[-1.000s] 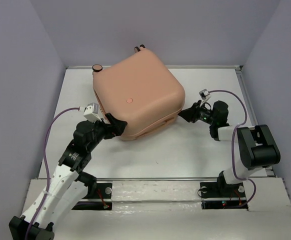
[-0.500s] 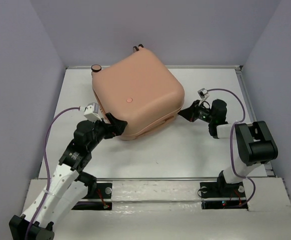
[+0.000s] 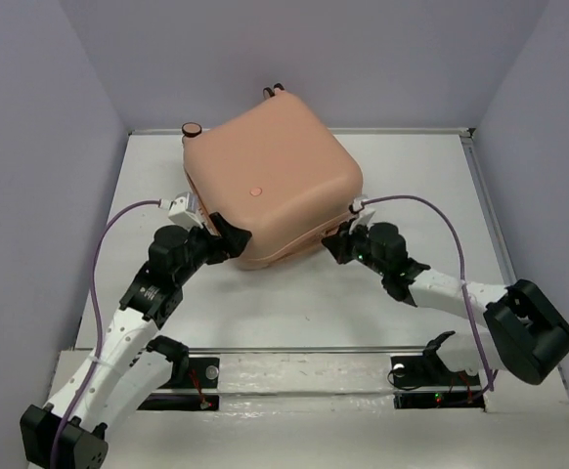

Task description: Pack the luggage

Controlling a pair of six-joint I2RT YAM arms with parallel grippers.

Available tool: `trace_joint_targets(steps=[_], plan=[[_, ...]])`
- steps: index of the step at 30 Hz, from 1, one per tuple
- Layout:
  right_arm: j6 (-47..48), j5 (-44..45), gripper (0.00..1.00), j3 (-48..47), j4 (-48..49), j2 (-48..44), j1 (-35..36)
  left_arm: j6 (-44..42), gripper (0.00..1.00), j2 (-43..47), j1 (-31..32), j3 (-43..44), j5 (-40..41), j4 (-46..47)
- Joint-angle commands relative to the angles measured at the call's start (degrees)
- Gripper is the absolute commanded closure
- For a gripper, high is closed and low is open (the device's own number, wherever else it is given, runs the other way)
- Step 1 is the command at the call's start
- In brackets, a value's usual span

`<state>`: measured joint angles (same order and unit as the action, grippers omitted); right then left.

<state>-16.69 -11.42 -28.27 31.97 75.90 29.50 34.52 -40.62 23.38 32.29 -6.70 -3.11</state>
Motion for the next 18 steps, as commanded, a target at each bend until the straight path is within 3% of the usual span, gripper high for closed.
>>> trace_joint_targets(steps=[1, 8, 13, 14, 15, 18], plan=[[-2.6, 9.2, 0.93, -0.5, -13.4, -3.0, 20.0, 2.3, 0.13, -7.2, 0.6, 2.0, -4.8, 14.5], [-4.4, 15.5, 0.93, -19.9, -16.3, 12.2, 39.8, 4.2, 0.15, -9.0, 2.9, 3.7, -6.0, 17.0], [-6.2, 20.4, 0.93, -28.0, -6.6, 21.4, 45.6, 1.7, 0.16, -7.1, 3.1, 7.8, -6.4, 10.8], [-6.4, 21.2, 0.93, -27.6, -4.3, 22.1, 45.6, 1.1, 0.16, -6.3, 3.1, 8.4, -5.0, 8.2], [-6.8, 20.7, 0.93, -26.3, 4.0, 22.4, 45.6, 0.9, 0.16, -5.1, 3.1, 8.4, -4.1, 6.5], [-7.6, 19.5, 0.93, -23.1, 11.2, 22.1, 46.1, 0.2, 0.16, -0.8, 3.0, 9.1, -1.7, 3.1]])
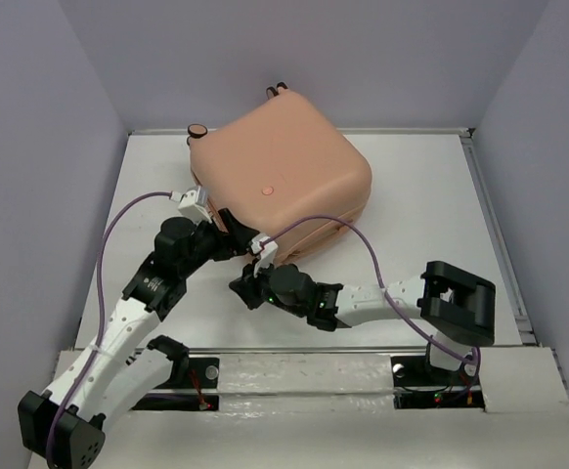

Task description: Pack the luggage

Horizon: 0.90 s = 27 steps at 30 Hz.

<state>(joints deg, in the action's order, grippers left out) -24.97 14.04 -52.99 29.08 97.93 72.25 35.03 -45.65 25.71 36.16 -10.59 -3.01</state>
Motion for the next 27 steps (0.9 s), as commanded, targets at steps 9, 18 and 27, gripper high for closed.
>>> trace_joint_targets(steps=[9, 18, 27], plan=[[-3.8, 5.5, 0.86, 13.7, 1.9, -12.0, 3.3, -0.5, 0.16, 4.5, 0.6, 5.7, 2.5, 0.3], [1.2, 5.8, 0.50, 23.5, -9.7, -27.2, -10.3, -1.5, 0.16, 5.7, 0.0, 1.5, 6.5, -1.2], [15.3, 1.7, 0.50, 16.6, -1.4, -17.6, -13.8, 0.1, 0.35, 5.9, -0.1, -2.1, 5.8, 1.1]])
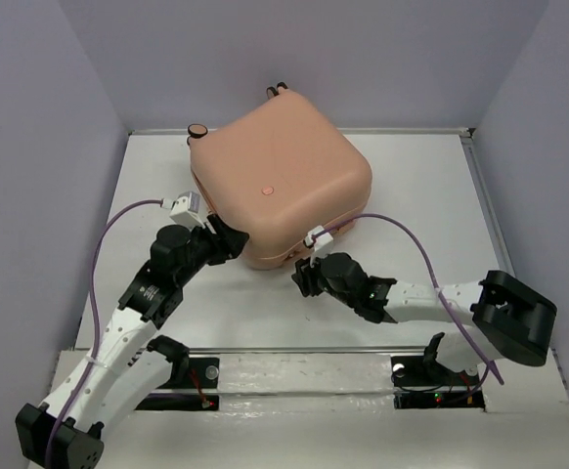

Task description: Pack the luggage

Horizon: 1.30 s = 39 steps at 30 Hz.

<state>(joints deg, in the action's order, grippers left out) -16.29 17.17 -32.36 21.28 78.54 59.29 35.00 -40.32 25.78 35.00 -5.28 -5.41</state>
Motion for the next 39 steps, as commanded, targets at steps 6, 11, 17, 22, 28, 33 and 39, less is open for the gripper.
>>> trace_joint_targets(steps=[6, 11, 17, 22, 28, 33, 39], plan=[[8.8, 2.3, 0.50, -5.4, 12.7, 5.4, -0.8, 0.2, 0.67, 2.4, -0.1, -2.3, 6.1, 0.9], [9.7, 4.9, 0.51, -6.5, 14.0, 6.4, -0.8, 1.3, 0.78, 4.6, -0.1, -3.9, 13.9, -2.1], [10.7, 7.5, 0.55, -6.3, 21.0, 8.8, -0.8, 3.8, 0.77, 1.6, -0.1, -8.1, 9.4, 4.8], [12.1, 6.0, 0.73, -6.3, 28.5, 11.3, -0.8, 4.6, 0.77, -5.8, -0.1, -7.9, 5.7, 11.6], [11.2, 6.3, 0.93, -2.9, 35.9, 10.8, -0.8, 5.8, 0.77, -10.2, 0.0, -6.8, 2.1, 16.7], [8.0, -2.5, 0.93, -2.2, 22.4, 3.5, 1.2, 6.8, 0.78, -13.2, 1.1, -6.4, -0.5, 20.6], [3.7, -11.5, 0.93, -13.9, 4.4, 8.5, 14.1, 6.0, 0.78, -18.4, 6.3, -0.1, -0.6, 21.1]])
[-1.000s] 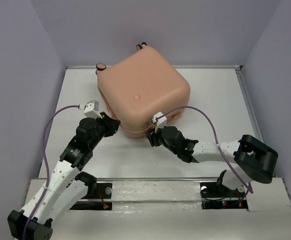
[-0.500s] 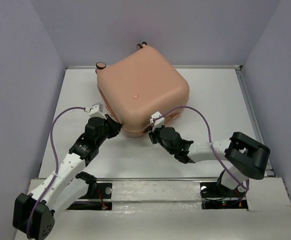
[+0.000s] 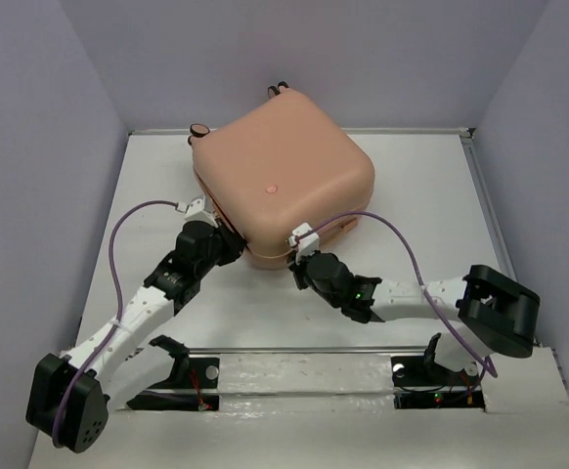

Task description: Pack the luggage

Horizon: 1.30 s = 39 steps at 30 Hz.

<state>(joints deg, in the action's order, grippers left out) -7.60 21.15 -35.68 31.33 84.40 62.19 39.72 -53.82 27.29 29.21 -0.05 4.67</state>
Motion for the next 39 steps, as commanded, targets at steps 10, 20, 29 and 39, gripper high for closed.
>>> trace_joint_targets(steps=[10, 20, 29, 39], plan=[[-13.5, -17.5, 0.93, -11.3, 9.0, 5.7, 12.5, -1.8, 0.79, -1.2, 8.0, 9.5, -6.6, 1.1], [-17.4, -12.0, 0.93, -0.6, 0.5, -8.0, 13.1, -1.8, 0.80, -1.6, 8.0, 8.8, -7.2, 2.2], [-18.7, -19.9, 0.93, -8.3, -1.1, -1.1, 16.0, -0.2, 0.80, -8.1, 15.2, 16.6, -6.6, 4.6], [-23.0, -3.1, 0.93, 5.6, -16.1, -21.4, 14.5, -5.3, 0.18, 2.6, 4.4, 21.8, 1.4, -7.7]])
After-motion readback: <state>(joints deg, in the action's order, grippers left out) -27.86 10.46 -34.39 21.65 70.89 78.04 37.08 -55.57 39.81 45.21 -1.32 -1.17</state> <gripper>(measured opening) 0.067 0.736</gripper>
